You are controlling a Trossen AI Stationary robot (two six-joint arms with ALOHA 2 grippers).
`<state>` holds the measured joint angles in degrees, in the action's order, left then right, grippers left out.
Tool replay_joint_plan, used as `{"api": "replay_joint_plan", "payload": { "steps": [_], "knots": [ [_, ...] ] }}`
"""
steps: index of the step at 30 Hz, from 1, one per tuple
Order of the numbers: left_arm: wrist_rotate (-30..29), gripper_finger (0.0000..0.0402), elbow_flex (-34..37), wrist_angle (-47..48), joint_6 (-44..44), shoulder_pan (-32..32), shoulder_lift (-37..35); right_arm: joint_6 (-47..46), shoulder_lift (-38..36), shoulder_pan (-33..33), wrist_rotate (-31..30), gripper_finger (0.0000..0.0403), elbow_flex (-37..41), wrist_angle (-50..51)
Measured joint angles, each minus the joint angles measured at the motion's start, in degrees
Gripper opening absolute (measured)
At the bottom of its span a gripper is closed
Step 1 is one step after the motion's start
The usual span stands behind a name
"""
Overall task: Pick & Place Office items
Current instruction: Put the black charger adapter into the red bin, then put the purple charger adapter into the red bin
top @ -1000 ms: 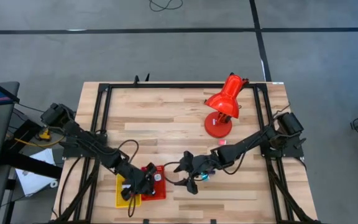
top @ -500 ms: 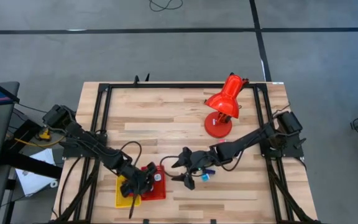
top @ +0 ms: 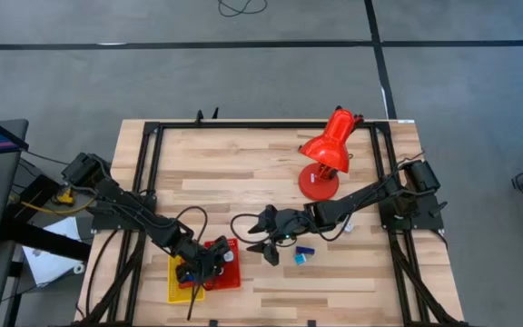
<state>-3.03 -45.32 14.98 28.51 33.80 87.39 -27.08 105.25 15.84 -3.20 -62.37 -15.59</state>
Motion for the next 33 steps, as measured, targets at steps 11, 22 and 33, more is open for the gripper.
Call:
{"api": "replay_joint_plan", "payload": {
  "steps": [11,22,33],
  "knots": [
    [0.0,0.0172,0.1,-1.1,2.3,0.0,0.0,-2.1,0.0,0.9,0.1,0.0276,0.0,0.0],
    [0.0,0.0195,0.1,-1.0,2.1,0.0,0.0,-2.8,0.0,2.1,0.2,0.0276,0.0,0.1],
    [-0.5,0.0197,0.1,-0.3,2.1,0.0,-0.9,-2.9,-0.6,2.2,0.3,0.0276,0.0,2.0]
  ]
}}
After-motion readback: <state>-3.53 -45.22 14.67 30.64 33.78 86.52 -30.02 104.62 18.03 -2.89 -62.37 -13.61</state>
